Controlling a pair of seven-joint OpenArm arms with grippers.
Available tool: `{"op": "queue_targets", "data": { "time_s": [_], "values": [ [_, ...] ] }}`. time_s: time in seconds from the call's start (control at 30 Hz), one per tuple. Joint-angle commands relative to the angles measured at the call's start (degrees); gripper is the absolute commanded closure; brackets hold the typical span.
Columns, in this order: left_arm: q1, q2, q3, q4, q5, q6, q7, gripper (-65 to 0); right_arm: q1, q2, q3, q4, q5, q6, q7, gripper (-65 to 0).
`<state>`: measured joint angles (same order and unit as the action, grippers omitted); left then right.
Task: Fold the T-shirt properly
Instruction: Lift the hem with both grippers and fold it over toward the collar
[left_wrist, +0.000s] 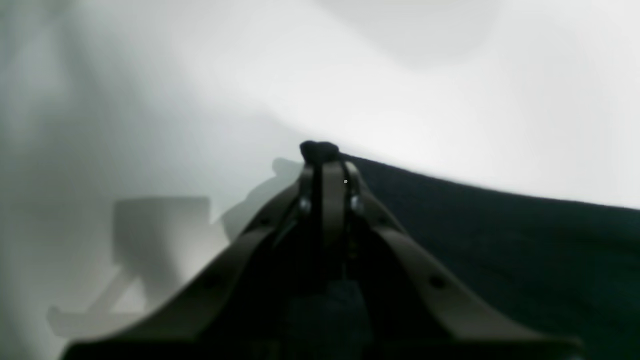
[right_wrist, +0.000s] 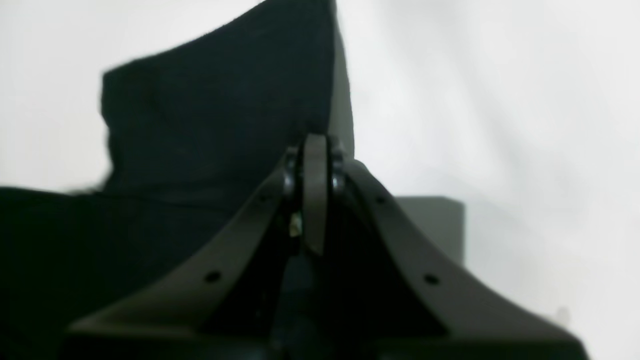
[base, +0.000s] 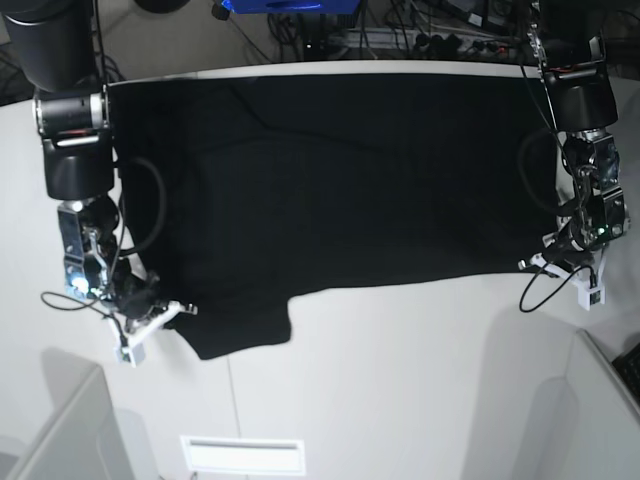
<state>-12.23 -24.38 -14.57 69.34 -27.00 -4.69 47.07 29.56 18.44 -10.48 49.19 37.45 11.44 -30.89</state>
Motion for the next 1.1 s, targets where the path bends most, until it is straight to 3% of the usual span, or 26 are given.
{"op": "queue_targets", "data": {
  "time_s": [0.0,0.13,0.3,0.43,0.6,0.77,0.93,1.07],
  "values": [
    [-1.6,-0.8,-0.1,2.0,-0.6,-0.4,-0.6,0.0,1.6,0.9,0.4,1.5,0.7,0.2,1.2,0.0],
    [0.3,-1.0,-0.4,3.1,-0.6,-0.4,-0.6,0.0,0.4,1.5,0.7,2.7,0.8,0.2,-1.3,0.0],
    [1.5,-1.0,-0.5,3.7,-0.7,-0.4,-0.6,0.0,-3.4,1.1,10.4,10.1,0.6,0.2,-6.2,0.0],
    [2.3,-1.0,-0.6,3.8,-1.0,-0.5,0.6,0.0,-5.5,1.1,14.2,15.5,0.5,0.2,-11.6,0.0],
    [4.9,-1.9,-0.6,6.7,-6.8,-1.7,1.0,0.0,-8.3,1.1,17.2,19.3,0.5,0.1,-14.7,0.0],
    [6.7,-2.0,-0.7,10.2,-7.9,-1.7,4.2,0.0,-11.6,1.1,20.3,23.2,0.5,0.1,-17.7,0.0],
    [9.8,-1.9,-7.3,15.5,-8.0,-1.7,6.7,0.0,-14.7,1.1,21.1,26.3,0.7,0.1,-19.3,0.0],
    [11.3,-1.9,-8.5,20.1,-8.0,-1.8,10.5,0.0,-17.3,0.7,22.7,28.7,0.7,0.1,-19.3,0.0]
  ]
}}
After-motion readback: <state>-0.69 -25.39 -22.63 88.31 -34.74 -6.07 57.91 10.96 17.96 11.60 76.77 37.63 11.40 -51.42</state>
